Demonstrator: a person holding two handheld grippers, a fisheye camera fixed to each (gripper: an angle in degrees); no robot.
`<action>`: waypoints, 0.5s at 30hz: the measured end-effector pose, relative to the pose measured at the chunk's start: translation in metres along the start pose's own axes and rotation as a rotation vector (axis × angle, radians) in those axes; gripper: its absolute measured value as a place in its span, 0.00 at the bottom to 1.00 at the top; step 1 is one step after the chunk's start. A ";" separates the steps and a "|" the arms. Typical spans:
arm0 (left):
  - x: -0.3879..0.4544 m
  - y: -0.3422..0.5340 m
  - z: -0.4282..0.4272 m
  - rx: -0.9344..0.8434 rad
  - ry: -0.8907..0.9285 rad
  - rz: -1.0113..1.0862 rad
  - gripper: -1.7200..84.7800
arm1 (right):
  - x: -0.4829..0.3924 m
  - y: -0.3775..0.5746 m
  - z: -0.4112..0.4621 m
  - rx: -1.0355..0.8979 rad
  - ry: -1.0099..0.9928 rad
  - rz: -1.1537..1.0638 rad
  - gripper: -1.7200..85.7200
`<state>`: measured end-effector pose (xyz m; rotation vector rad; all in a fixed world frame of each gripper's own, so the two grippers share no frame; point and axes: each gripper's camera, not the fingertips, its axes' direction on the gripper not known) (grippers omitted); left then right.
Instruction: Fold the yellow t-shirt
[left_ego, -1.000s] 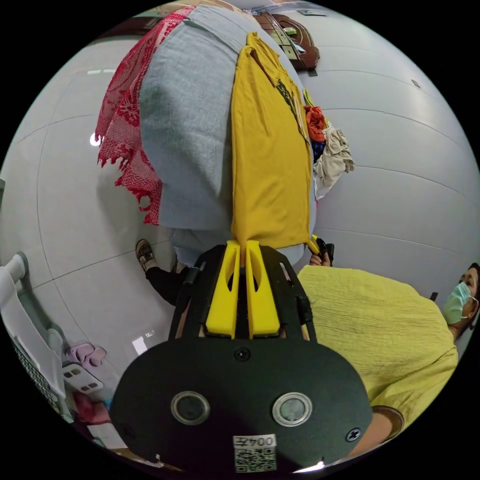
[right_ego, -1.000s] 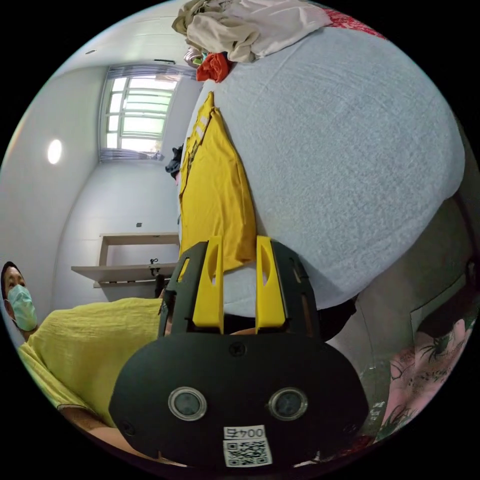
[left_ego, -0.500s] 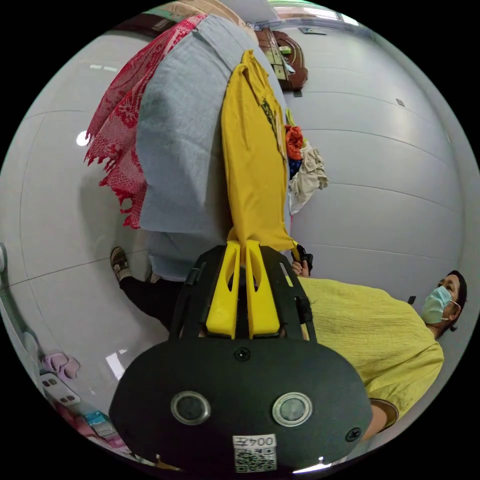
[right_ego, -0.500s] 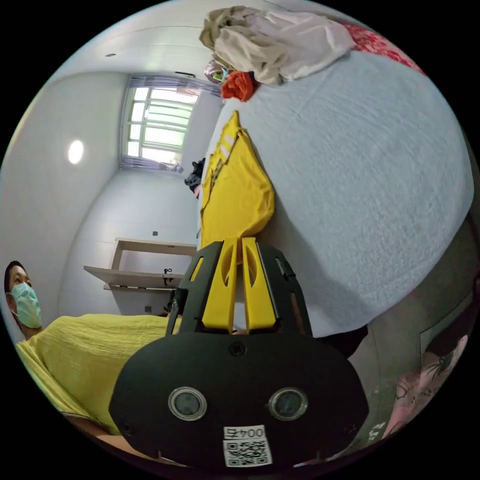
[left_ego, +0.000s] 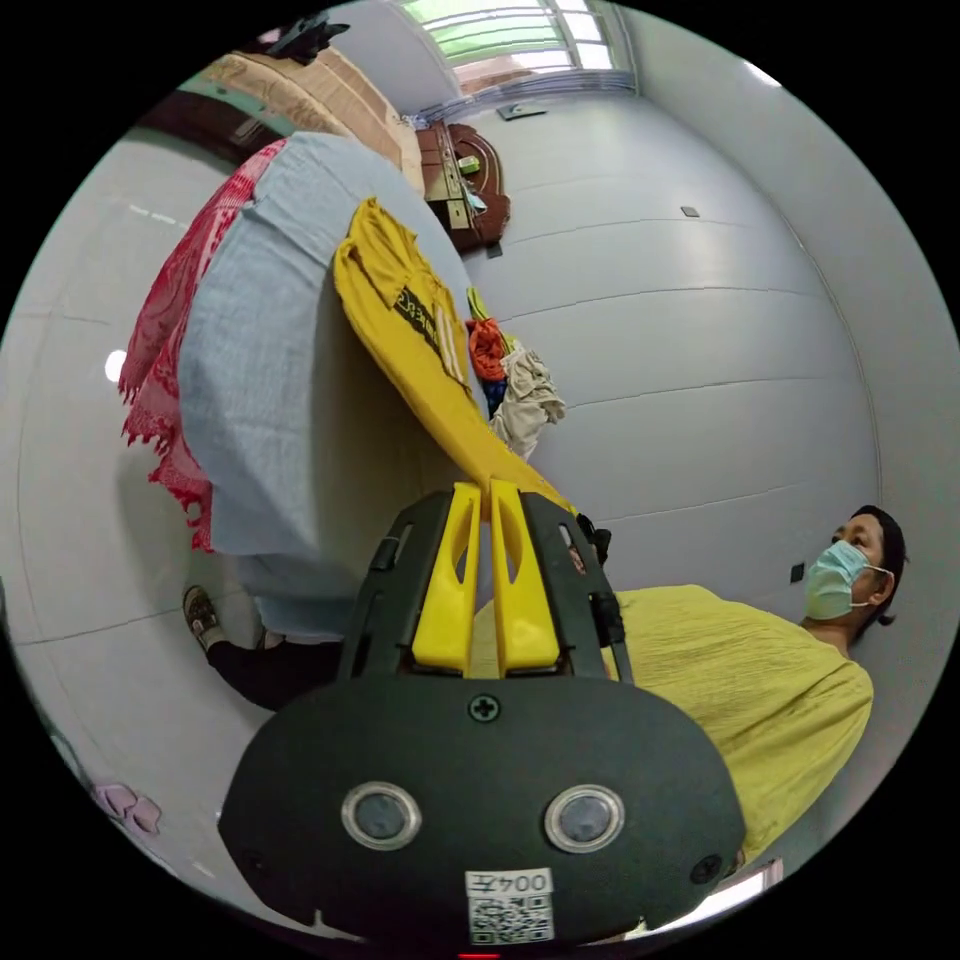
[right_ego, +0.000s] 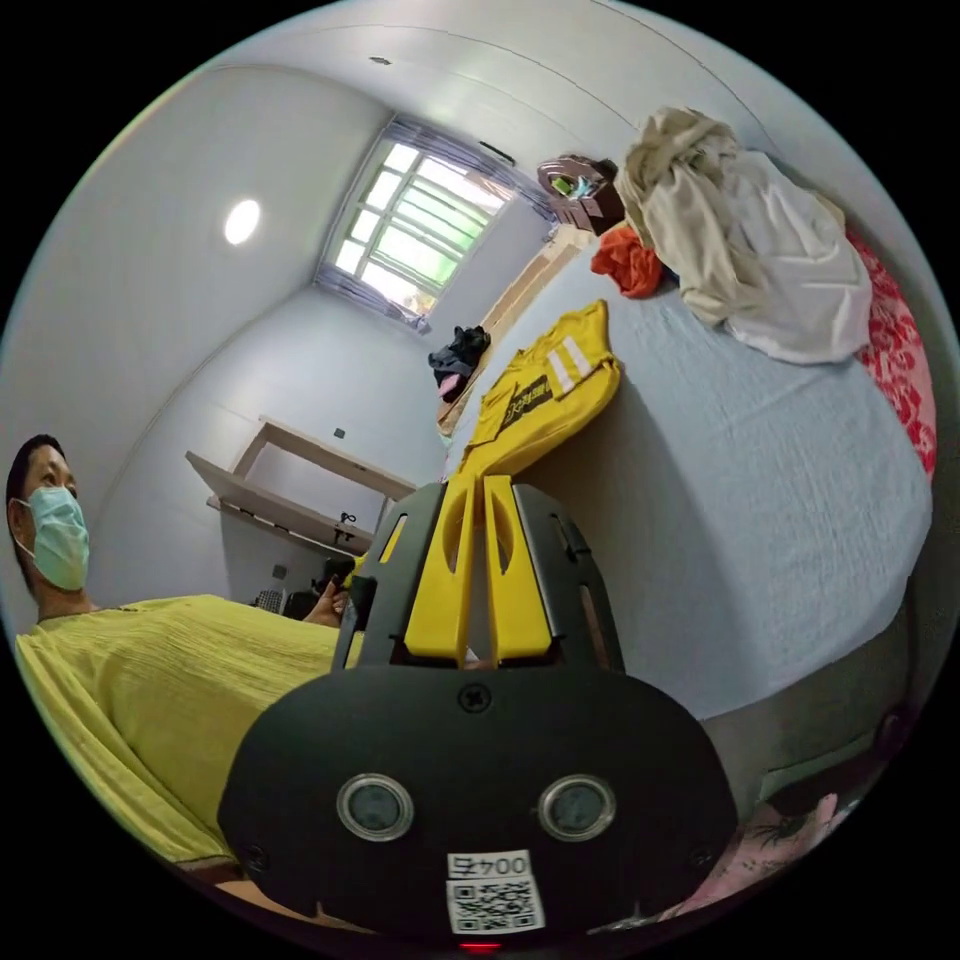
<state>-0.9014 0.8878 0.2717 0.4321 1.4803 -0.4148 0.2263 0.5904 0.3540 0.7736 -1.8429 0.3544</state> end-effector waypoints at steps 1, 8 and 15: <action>0.004 0.000 -0.002 0.002 -0.003 0.005 0.04 | -0.006 -0.004 -0.001 -0.002 0.000 -0.009 0.02; 0.039 0.020 -0.021 0.019 -0.011 0.016 0.04 | -0.013 -0.007 -0.010 0.015 -0.040 0.042 0.02; 0.064 0.061 -0.038 0.008 -0.007 -0.103 0.04 | -0.008 0.012 -0.015 -0.041 -0.026 0.192 0.02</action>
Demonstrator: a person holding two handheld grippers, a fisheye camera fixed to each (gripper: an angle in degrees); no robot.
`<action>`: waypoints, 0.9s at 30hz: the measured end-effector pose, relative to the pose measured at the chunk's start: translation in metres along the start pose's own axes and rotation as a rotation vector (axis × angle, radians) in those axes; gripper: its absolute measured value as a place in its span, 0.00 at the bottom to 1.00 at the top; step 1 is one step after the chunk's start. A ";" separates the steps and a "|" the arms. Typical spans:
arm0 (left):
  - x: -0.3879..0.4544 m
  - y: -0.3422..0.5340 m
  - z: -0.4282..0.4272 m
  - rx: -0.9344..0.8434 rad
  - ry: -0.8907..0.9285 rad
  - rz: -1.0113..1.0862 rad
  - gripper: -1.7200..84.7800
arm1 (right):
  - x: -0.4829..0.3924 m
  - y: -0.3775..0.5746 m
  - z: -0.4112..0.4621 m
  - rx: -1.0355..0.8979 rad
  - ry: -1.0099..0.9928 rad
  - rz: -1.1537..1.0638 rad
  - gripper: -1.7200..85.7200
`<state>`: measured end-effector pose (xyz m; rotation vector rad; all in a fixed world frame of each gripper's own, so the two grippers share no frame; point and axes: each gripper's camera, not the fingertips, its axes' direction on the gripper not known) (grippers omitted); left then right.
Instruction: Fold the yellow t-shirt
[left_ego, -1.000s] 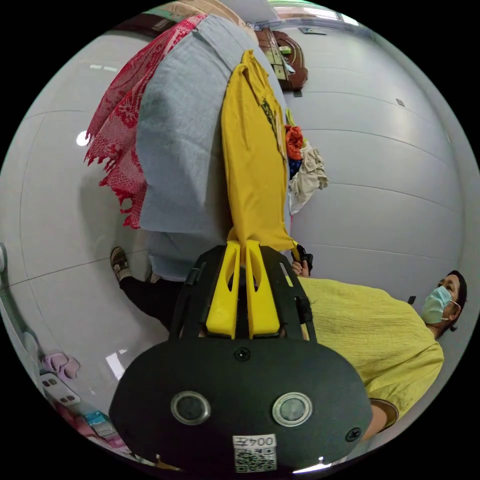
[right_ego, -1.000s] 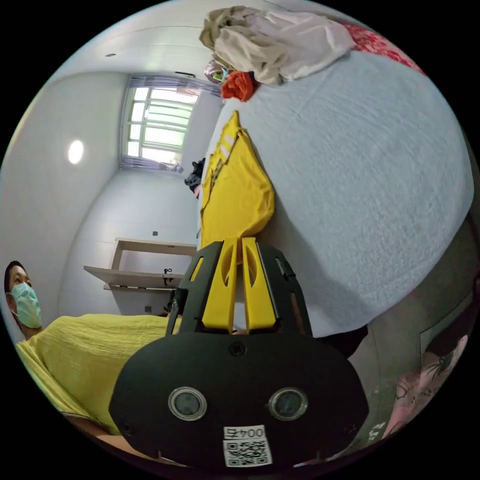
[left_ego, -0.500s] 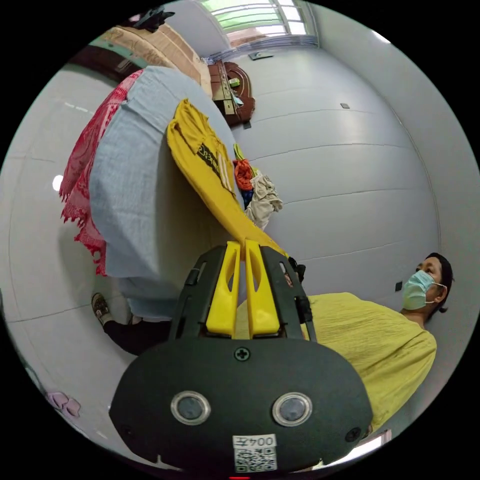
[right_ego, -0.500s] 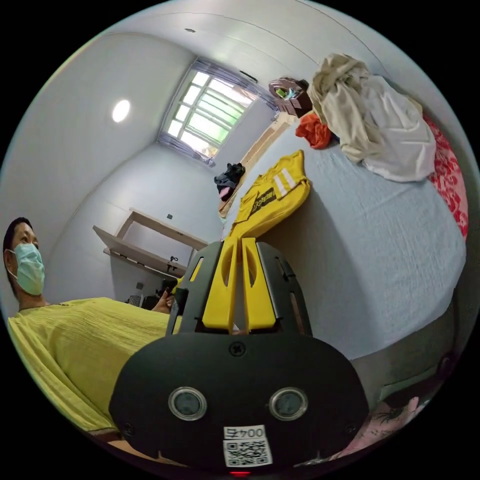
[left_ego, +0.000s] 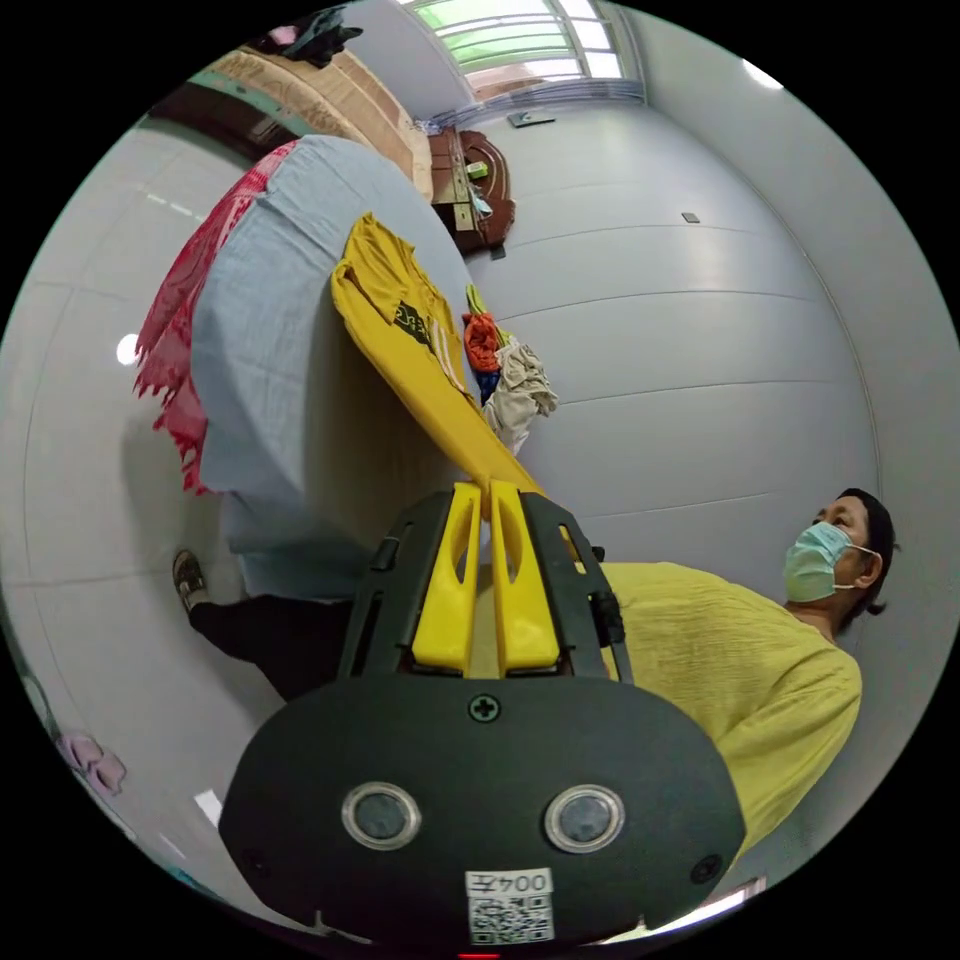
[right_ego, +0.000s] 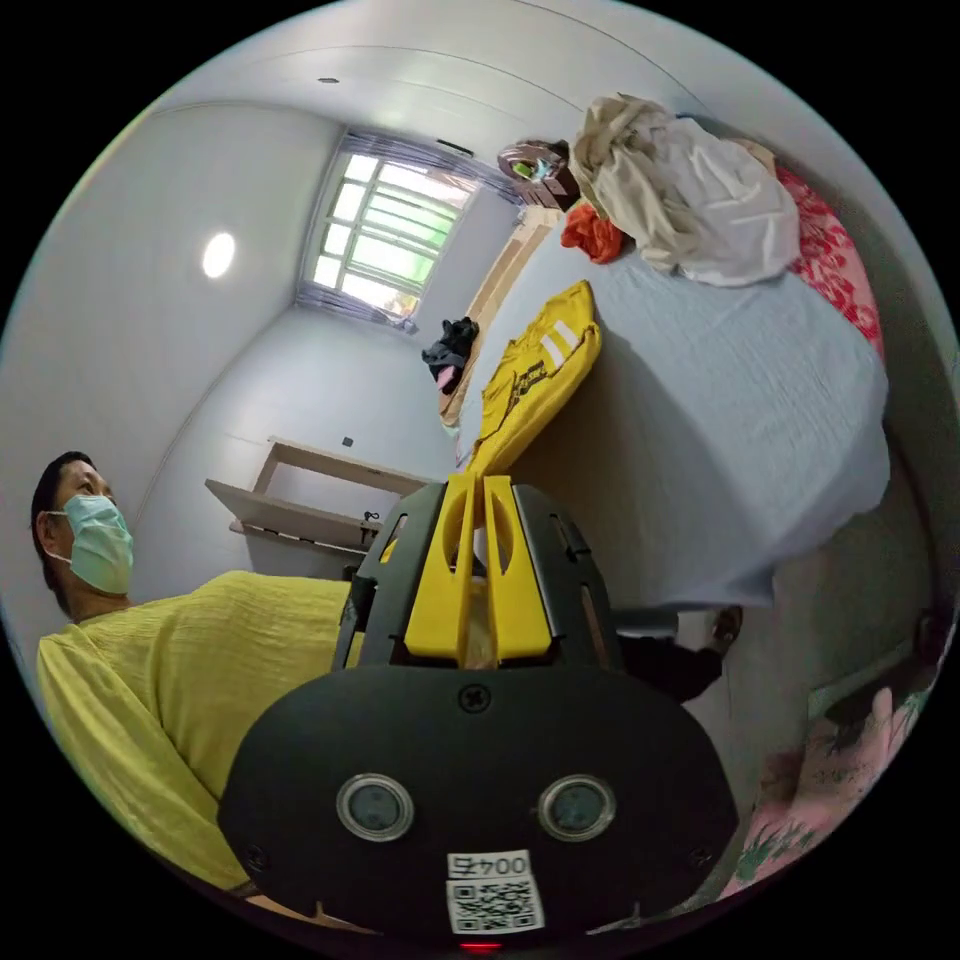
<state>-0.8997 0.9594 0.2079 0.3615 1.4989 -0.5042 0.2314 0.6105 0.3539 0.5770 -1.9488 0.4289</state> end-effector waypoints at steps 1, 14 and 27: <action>0.001 0.003 -0.001 -0.003 -0.004 -0.011 0.04 | 0.002 0.002 0.002 -0.011 0.009 0.023 0.02; 0.016 -0.073 0.011 0.163 0.092 -0.092 0.04 | 0.027 -0.149 0.095 0.044 0.001 0.084 0.02; 0.037 -0.304 0.053 0.214 0.042 -0.029 0.04 | 0.010 -0.368 0.269 0.134 0.268 -0.074 0.02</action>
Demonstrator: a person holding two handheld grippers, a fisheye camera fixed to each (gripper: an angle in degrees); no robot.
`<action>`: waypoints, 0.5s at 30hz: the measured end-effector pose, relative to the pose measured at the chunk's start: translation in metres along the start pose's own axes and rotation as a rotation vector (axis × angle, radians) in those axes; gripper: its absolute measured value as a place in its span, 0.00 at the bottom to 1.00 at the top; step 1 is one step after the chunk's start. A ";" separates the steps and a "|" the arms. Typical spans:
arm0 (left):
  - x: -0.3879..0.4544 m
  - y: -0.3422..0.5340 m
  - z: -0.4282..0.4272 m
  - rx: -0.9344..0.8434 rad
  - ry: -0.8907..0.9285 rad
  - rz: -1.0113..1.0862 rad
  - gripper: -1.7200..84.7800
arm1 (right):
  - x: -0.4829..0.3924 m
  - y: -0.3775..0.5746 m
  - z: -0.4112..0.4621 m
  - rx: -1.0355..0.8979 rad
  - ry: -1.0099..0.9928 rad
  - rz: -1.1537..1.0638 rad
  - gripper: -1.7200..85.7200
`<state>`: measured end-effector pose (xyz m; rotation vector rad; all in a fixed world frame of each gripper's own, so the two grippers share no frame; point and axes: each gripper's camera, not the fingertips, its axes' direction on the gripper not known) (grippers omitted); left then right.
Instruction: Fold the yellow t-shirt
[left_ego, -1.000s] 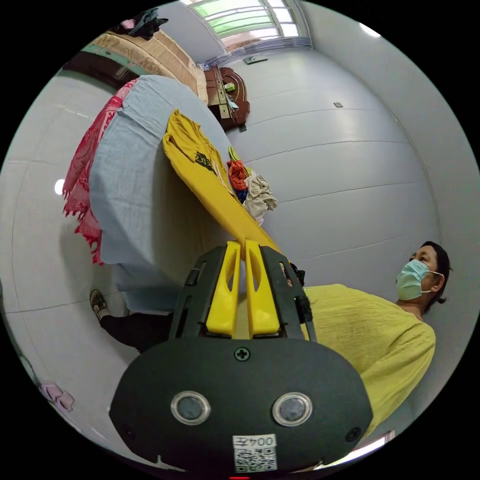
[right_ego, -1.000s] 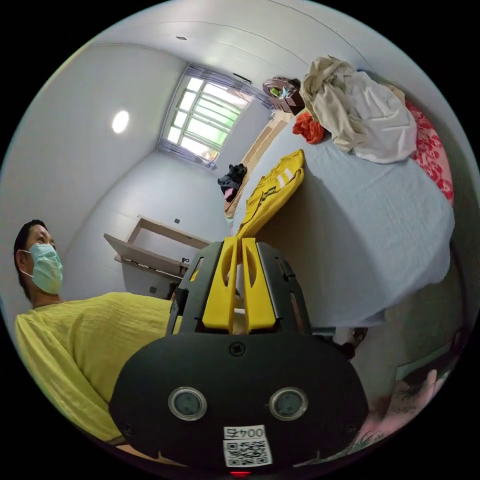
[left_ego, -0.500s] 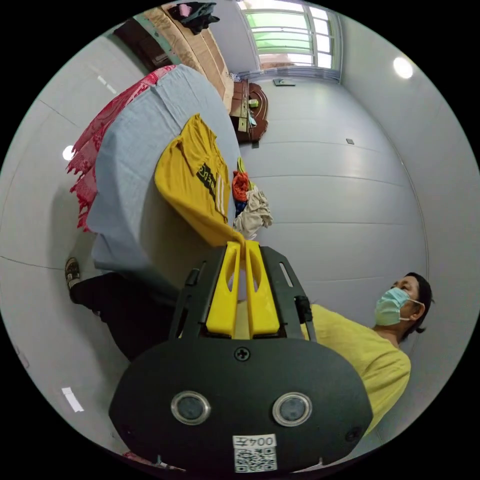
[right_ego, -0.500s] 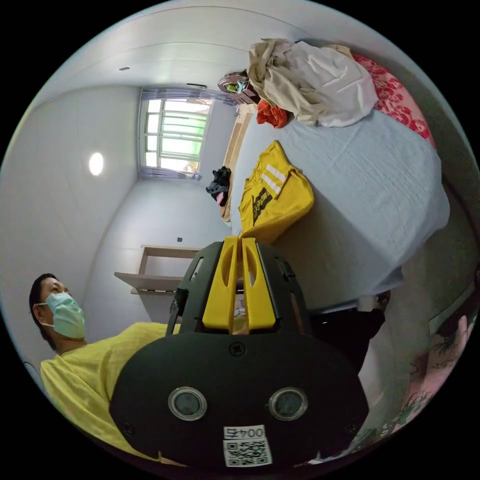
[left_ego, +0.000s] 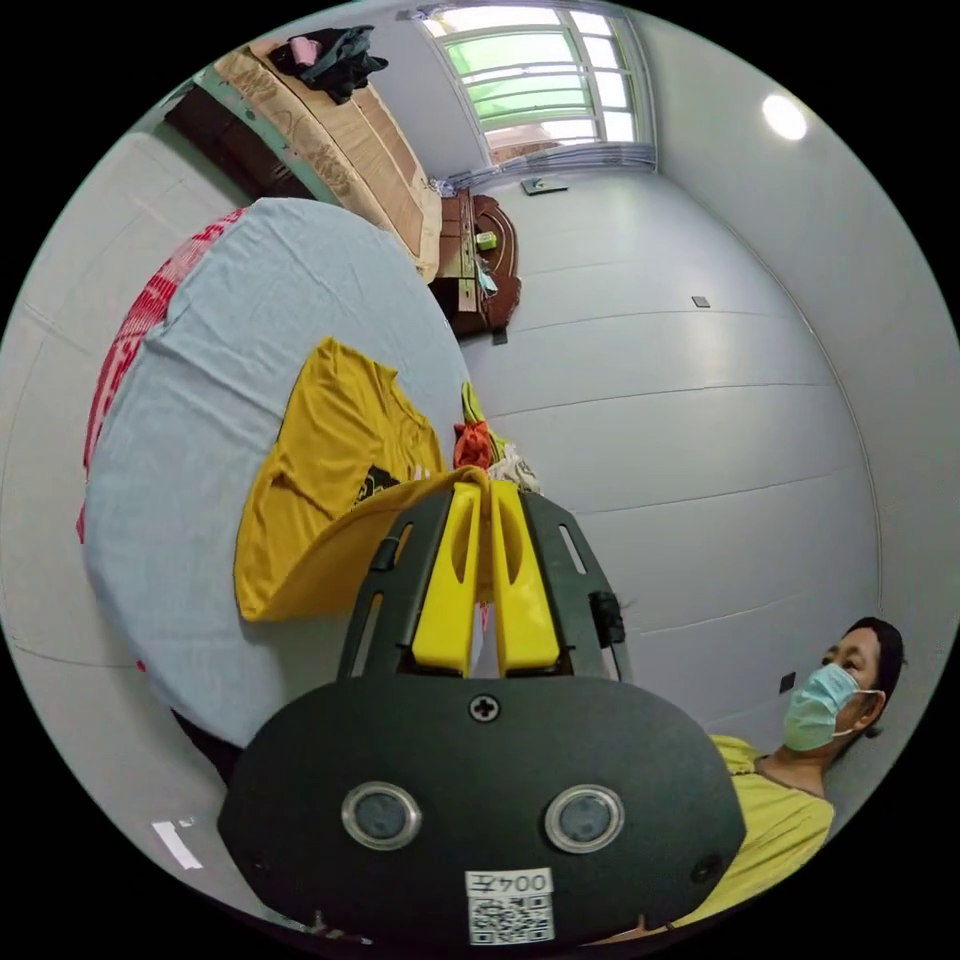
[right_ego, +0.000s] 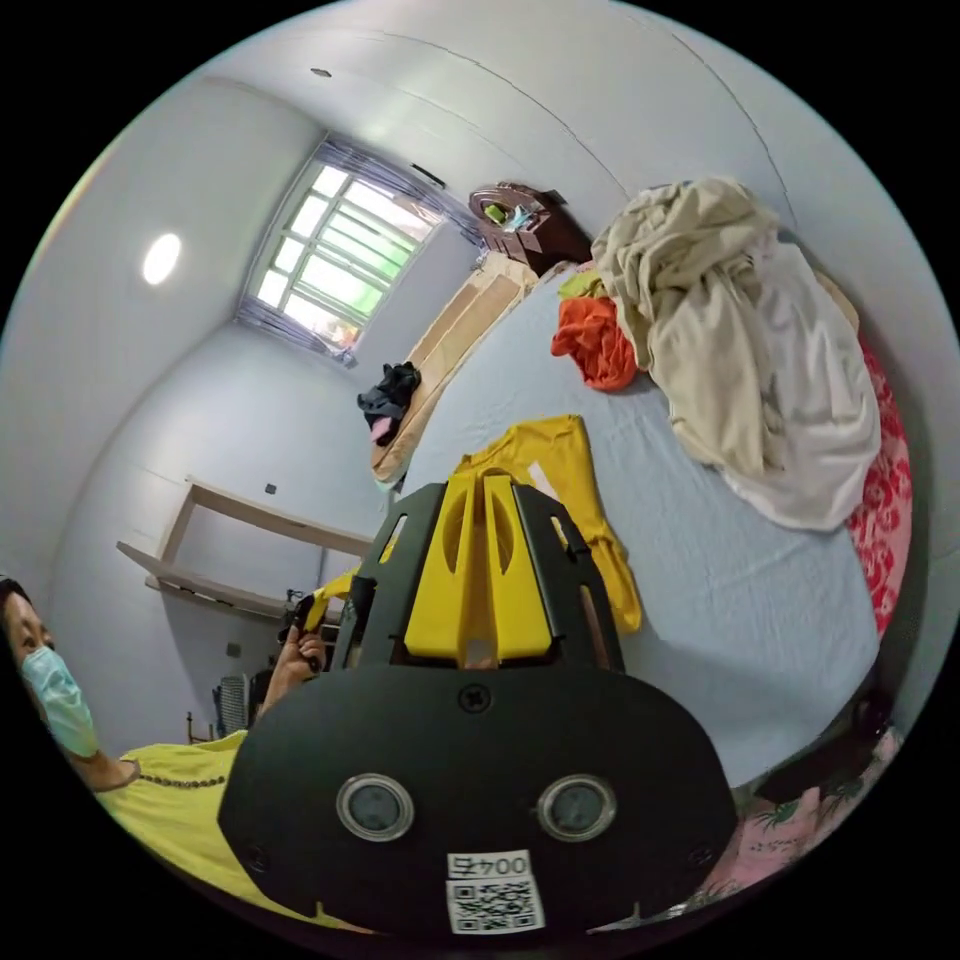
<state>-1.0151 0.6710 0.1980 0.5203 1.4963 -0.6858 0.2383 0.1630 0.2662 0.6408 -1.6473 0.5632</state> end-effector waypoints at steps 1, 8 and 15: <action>-0.001 -0.009 0.005 0.003 0.003 -0.002 0.04 | -0.002 -0.017 0.023 -0.009 0.026 -0.011 0.02; -0.027 -0.119 0.078 -0.064 -0.054 -0.043 0.05 | 0.019 -0.109 0.178 -0.091 0.252 -0.038 0.03; -0.077 -0.196 0.149 -0.113 -0.069 -0.133 0.05 | 0.072 -0.163 0.317 -0.194 0.347 0.003 0.04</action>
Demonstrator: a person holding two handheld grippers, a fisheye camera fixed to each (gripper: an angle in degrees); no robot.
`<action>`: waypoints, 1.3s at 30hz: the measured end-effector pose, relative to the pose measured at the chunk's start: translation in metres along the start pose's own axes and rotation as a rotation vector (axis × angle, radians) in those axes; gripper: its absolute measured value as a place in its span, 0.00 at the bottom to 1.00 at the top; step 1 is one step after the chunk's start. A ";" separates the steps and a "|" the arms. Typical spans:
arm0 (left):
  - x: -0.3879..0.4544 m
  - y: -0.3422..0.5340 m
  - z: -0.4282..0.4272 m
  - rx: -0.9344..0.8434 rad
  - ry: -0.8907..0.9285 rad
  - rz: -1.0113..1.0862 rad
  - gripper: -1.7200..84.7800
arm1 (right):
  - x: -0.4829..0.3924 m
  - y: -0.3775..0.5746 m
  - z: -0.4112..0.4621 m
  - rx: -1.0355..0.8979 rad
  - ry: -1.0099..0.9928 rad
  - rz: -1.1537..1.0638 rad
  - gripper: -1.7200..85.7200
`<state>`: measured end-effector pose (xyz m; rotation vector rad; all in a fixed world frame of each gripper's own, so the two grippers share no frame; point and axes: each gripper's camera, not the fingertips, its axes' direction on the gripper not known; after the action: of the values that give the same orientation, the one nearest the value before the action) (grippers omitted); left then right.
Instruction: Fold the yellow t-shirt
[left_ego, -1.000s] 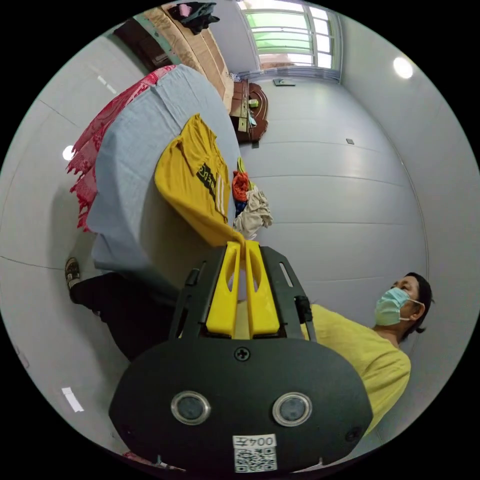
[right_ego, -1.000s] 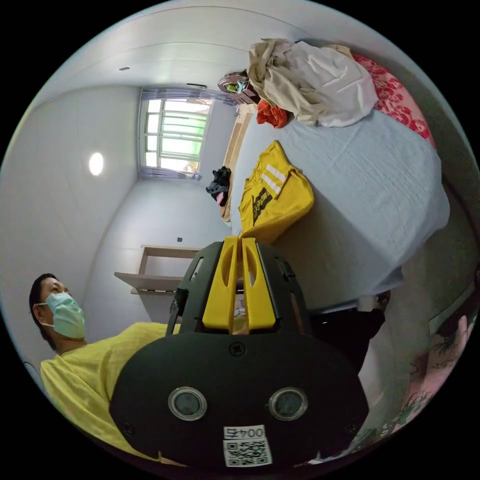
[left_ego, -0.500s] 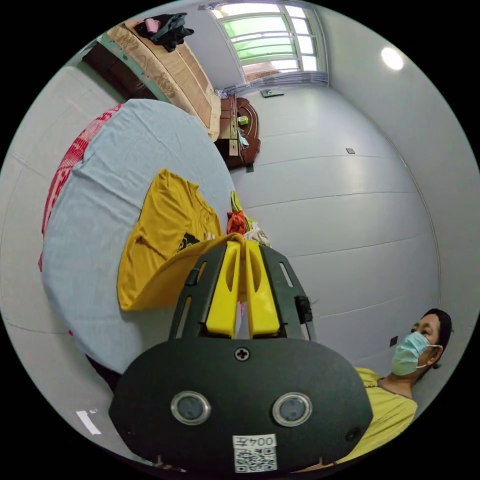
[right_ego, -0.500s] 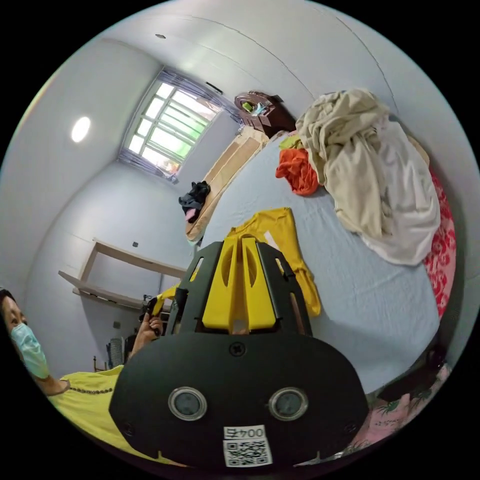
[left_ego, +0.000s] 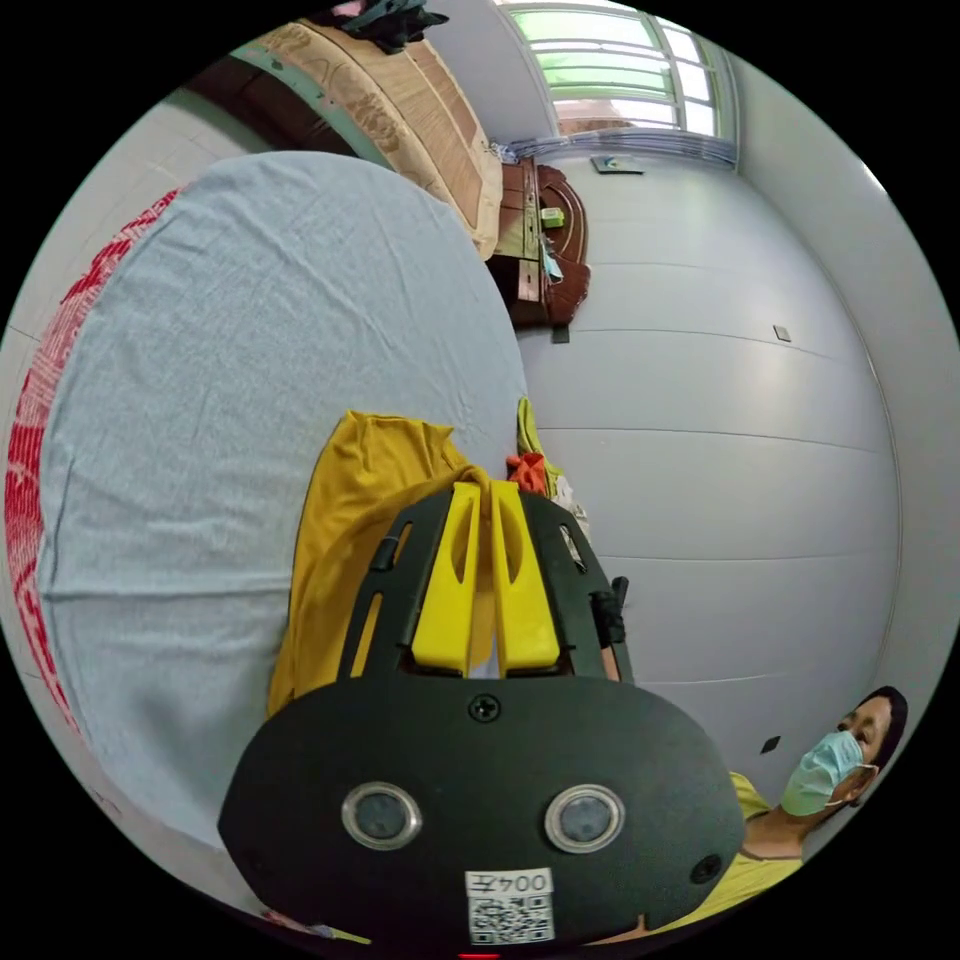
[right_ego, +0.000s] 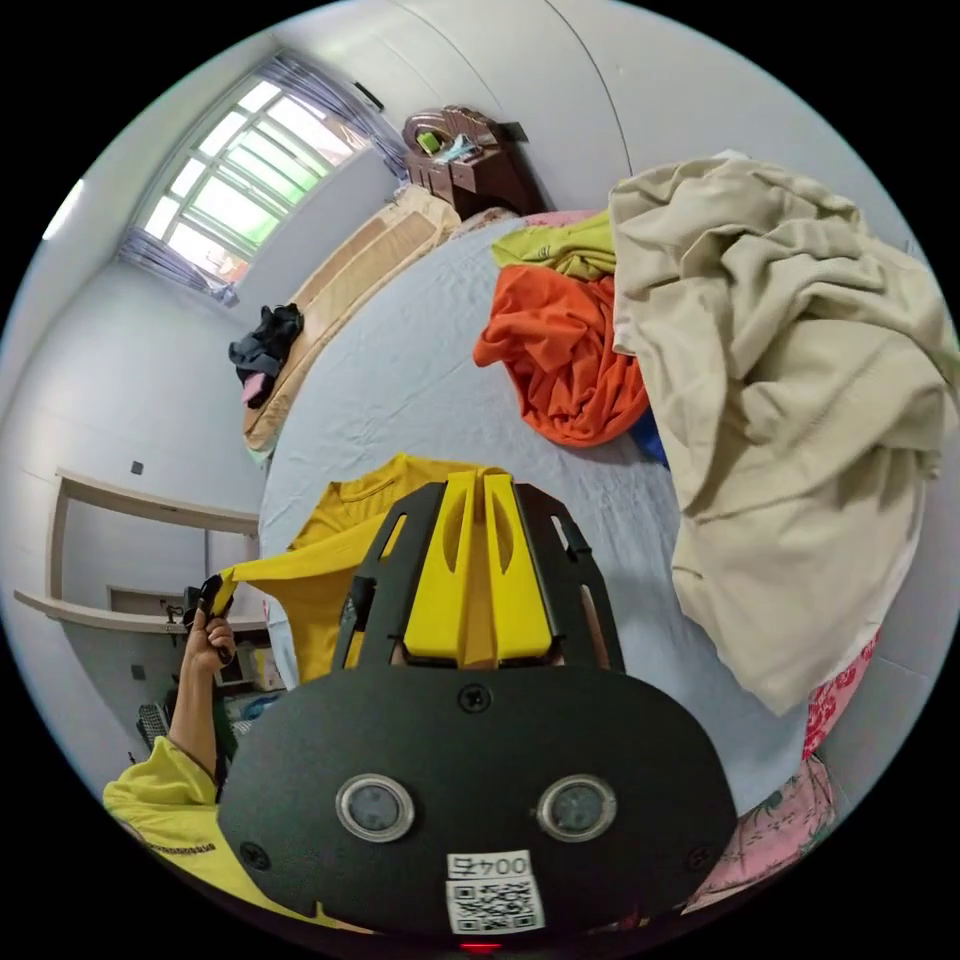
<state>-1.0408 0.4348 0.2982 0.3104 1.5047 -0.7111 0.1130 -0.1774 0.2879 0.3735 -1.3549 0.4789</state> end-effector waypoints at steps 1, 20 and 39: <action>-0.003 -0.005 0.004 0.001 0.004 -0.006 0.05 | 0.002 -0.010 0.021 -0.014 0.001 0.009 0.04; -0.047 -0.051 0.097 0.185 0.088 -0.024 0.05 | 0.005 -0.042 0.163 0.068 0.158 -0.013 0.13; 0.007 0.294 0.294 -0.342 -0.689 0.521 0.02 | 0.023 0.408 0.207 -0.534 0.464 -0.453 0.08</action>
<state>-0.6308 0.4808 0.2445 0.1570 0.8081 -0.1047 -0.2729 0.0630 0.3409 0.1047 -0.8605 -0.1748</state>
